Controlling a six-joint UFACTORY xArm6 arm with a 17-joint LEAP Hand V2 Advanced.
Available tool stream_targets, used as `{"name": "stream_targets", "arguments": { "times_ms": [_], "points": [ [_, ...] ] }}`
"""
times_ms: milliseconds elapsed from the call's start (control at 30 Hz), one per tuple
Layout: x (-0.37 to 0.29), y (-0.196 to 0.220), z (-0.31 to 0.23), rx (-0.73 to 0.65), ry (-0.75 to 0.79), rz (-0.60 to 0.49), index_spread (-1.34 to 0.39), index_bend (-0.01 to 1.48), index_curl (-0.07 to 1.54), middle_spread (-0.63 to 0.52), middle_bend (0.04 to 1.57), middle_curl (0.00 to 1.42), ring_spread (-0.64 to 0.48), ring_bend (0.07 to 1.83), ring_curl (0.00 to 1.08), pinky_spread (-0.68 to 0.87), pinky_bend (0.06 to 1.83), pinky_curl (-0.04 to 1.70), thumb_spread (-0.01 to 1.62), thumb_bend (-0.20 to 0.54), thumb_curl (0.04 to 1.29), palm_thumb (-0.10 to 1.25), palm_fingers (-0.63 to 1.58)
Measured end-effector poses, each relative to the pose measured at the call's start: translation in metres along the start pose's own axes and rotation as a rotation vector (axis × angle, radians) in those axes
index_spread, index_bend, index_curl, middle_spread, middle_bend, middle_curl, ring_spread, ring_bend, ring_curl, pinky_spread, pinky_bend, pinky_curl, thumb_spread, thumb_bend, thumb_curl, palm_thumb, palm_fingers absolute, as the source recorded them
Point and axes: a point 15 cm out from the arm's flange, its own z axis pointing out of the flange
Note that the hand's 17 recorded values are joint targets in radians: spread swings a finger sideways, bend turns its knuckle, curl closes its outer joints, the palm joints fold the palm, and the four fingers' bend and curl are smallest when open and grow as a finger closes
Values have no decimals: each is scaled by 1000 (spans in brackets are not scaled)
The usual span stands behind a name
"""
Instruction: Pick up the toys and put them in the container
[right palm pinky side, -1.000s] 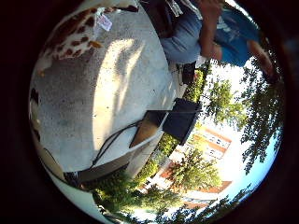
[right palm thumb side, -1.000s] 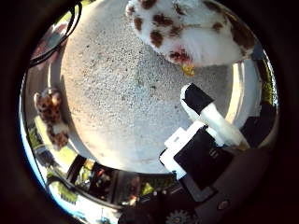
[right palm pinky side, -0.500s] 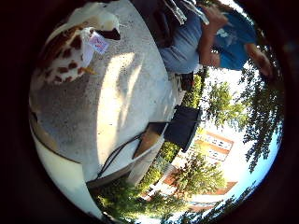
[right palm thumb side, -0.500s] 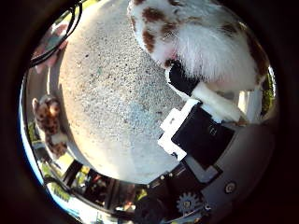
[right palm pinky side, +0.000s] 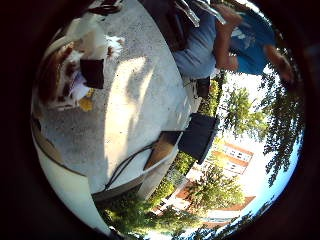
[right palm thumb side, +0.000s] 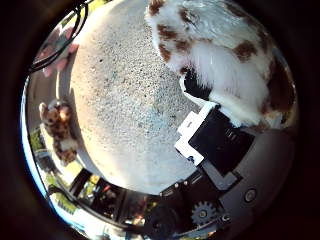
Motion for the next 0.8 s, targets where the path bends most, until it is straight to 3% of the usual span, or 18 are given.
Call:
{"name": "stream_targets", "arguments": {
  "times_ms": [167,467,800],
  "points": [
    [4,19,-39,-41,-91,-3,-935,791,-14,-277,1124,1105,-125,1355,865,192,1397,856,1075,-15,594,1010,924],
    [0,88,-126,-170,-249,-34,-1000,936,-13,-271,1156,1152,-136,1402,890,168,1403,929,1121,-15,642,991,846],
    [-68,146,-233,-99,-384,-128,-1025,1070,-13,-275,1195,1186,-141,1459,908,153,1416,1011,1148,-15,678,980,766]
  ]
}}
